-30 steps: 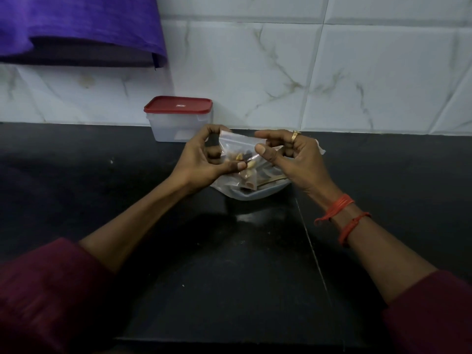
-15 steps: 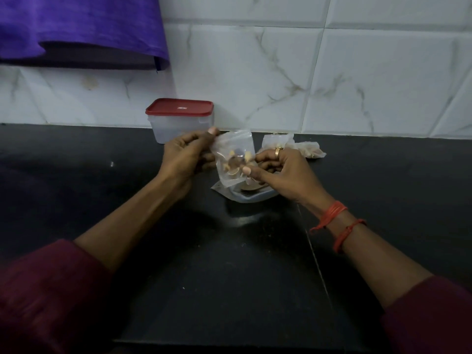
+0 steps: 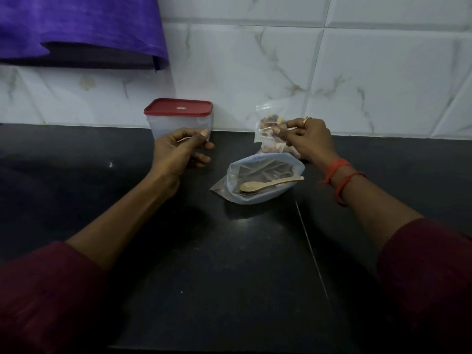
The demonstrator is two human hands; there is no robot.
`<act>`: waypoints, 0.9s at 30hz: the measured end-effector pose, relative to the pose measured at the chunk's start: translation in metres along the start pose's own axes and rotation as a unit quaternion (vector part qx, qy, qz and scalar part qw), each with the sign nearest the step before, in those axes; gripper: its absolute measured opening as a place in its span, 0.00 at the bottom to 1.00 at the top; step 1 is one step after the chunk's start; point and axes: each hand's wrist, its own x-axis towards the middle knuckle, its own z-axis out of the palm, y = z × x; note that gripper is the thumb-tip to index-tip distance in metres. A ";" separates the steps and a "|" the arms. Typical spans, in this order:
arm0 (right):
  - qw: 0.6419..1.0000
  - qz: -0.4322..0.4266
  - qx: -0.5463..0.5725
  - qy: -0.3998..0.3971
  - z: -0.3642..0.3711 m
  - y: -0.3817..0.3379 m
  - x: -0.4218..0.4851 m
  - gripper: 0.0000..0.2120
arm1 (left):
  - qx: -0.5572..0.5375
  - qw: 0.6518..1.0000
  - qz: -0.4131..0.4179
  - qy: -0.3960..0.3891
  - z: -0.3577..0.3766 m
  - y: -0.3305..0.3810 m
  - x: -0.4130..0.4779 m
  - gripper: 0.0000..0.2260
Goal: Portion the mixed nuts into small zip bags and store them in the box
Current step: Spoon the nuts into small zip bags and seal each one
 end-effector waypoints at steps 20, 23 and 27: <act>0.918 -0.114 -0.378 0.037 0.017 0.010 0.017 0.19 | 0.156 0.981 0.070 -0.087 0.005 -0.007 -0.004 0.08; 0.944 -0.174 -0.279 0.013 -0.002 0.003 -0.002 0.09 | 0.217 0.968 0.073 -0.105 0.005 -0.009 -0.008 0.14; 0.888 -0.311 -0.331 -0.072 -0.024 0.010 -0.038 0.13 | 0.316 0.942 0.021 -0.115 0.007 -0.010 -0.009 0.17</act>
